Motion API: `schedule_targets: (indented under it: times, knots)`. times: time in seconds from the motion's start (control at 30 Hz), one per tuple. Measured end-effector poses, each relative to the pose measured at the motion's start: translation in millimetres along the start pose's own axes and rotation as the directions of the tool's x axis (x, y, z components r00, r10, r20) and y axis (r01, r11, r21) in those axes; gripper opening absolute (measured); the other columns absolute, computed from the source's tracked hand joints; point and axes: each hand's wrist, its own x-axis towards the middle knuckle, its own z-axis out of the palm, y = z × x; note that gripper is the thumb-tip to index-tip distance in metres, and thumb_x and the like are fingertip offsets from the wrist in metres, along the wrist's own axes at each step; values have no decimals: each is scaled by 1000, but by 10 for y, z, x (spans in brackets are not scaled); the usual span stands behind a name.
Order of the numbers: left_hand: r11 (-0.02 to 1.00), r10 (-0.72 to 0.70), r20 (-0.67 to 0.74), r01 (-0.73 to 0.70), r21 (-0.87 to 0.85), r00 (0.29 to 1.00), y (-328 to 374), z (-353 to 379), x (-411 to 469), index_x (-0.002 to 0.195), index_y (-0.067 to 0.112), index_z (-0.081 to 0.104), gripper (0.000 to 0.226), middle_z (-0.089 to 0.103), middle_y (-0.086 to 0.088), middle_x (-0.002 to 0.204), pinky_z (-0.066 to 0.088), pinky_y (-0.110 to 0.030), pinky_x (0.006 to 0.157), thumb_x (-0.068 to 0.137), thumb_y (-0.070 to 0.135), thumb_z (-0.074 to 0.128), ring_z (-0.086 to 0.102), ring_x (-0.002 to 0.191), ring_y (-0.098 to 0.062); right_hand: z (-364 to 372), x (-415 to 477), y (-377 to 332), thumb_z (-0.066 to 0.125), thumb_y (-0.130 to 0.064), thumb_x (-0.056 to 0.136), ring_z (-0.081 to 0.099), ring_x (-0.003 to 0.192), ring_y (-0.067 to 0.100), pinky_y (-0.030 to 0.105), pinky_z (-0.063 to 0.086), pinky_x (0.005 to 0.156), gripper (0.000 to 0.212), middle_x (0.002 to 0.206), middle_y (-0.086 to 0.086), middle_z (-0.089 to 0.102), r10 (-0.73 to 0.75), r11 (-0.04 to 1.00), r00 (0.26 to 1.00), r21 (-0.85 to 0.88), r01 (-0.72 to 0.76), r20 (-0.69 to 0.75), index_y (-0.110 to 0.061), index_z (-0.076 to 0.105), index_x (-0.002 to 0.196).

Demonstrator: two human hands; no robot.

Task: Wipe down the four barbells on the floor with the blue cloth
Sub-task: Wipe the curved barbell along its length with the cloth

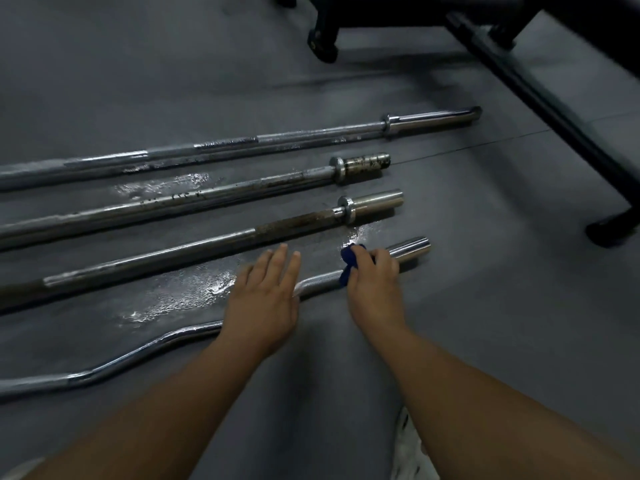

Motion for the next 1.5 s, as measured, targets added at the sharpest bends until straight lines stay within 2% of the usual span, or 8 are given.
schedule_targets:
  times: [0.13, 0.3, 0.43, 0.6, 0.93, 1.1, 1.37, 1.5]
  knots:
    - [999, -23, -66, 25, 25, 998, 160, -460, -141, 157, 17, 20, 70, 18, -9, 164, 25, -49, 116, 97, 40, 46, 22, 149, -29, -443, -154, -186, 54, -15, 93, 39, 115, 25, 36, 45, 83, 47, 122, 6, 45, -35, 999, 999, -3, 35, -40, -22, 46, 139]
    - [996, -37, -152, 49, 70, 988, 289, -1059, -299, 152, 14, 37, 74, 34, -11, 158, 38, -50, 108, 86, 36, 62, 38, 142, -31, -1071, -278, -387, 54, -13, 92, 40, 113, 26, 36, 43, 79, 44, 120, 6, 48, -79, 997, 981, 7, 81, -178, -22, 51, 135]
    - [996, -14, -240, 35, 85, 971, 377, -1518, -364, 156, 17, 25, 69, 23, -10, 163, 27, -49, 115, 94, 36, 48, 26, 147, -30, -1579, -322, -563, 51, -17, 93, 39, 112, 27, 45, 52, 78, 42, 122, 6, 47, -115, 993, 962, -19, 114, -248, -23, 49, 135]
    - [999, 13, -299, 0, 43, 954, 527, -1705, -367, 158, 18, 11, 66, 4, -7, 167, 14, -47, 119, 100, 36, 37, 10, 152, -27, -1860, -358, -678, 49, -19, 95, 38, 116, 24, 39, 49, 80, 41, 126, 4, 45, -148, 989, 948, -59, 137, -282, -25, 47, 135]
    - [1000, 11, -51, -12, -19, 999, 538, -556, 8, 158, 21, -3, 67, -6, -4, 167, 10, -46, 121, 103, 38, 30, 1, 153, -25, -896, -158, -123, 53, -16, 94, 42, 110, 27, 41, 49, 79, 40, 121, 7, 50, -71, 995, 984, -81, 58, -165, -22, 51, 134]
    - [998, -3, 18, 4, -61, 1000, 440, 44, 212, 150, 13, 38, 64, 38, -12, 156, 39, -52, 106, 90, 34, 46, 43, 138, -33, -268, 51, 134, 56, -15, 91, 42, 113, 26, 37, 46, 78, 45, 119, 6, 49, -28, 997, 999, -68, 26, -38, -20, 50, 136]
    - [1000, 3, 103, 0, -30, 995, 229, 607, 459, 148, 11, 42, 69, 43, -13, 152, 41, -50, 103, 85, 37, 41, 46, 135, -35, 430, 290, 360, 58, -15, 91, 42, 115, 26, 41, 50, 84, 46, 123, 7, 49, 51, 998, 995, -30, -49, 86, -19, 49, 137]
    - [999, 13, 113, -8, -41, 994, 178, 786, 618, 147, 10, 43, 69, 45, -14, 150, 42, -50, 102, 83, 34, 53, 47, 133, -34, 667, 379, 449, 55, -16, 94, 41, 116, 26, 38, 50, 86, 44, 125, 9, 48, 50, 999, 990, -19, -48, 135, -18, 49, 137]
